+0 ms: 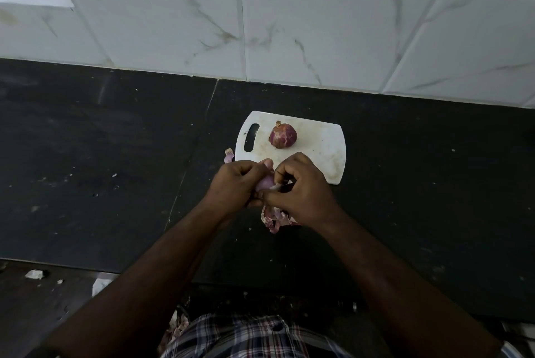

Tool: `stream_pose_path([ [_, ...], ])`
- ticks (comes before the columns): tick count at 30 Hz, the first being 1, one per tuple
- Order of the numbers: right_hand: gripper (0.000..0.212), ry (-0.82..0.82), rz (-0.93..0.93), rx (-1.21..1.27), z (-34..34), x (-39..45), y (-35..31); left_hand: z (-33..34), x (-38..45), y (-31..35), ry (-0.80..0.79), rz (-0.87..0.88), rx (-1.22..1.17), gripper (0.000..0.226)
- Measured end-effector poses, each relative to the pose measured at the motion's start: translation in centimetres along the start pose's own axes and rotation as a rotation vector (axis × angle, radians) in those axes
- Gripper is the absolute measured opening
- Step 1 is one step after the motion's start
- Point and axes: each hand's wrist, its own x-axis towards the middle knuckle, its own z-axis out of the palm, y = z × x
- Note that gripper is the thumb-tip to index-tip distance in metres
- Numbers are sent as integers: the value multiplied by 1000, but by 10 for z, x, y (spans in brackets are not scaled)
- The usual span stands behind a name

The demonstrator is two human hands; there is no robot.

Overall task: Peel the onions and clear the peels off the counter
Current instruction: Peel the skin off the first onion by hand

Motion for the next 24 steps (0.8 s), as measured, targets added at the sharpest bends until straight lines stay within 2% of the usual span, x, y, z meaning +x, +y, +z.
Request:
stream_pose_path([
  [5,25,-4,8,71,-5,-2,6,-6,1,-1,-3,-53,-155,36],
  [8,15,-5,145,199,-8,-3,9,-14,2,0,-88,-54,-214,31],
  [11,17,14,270,336,-11,-1,4,-17,2,-2,-153,-98,-302,29],
  [13,15,33,222,267,-12,-1,1,-18,2,-5,-181,-135,-340,30],
  [18,9,93,127,123,-8,-3,-2,-19,3,-12,-211,-80,-349,57],
  [24,11,235,161,-9,-10,0,5,-23,2,-14,-317,-30,-412,57],
])
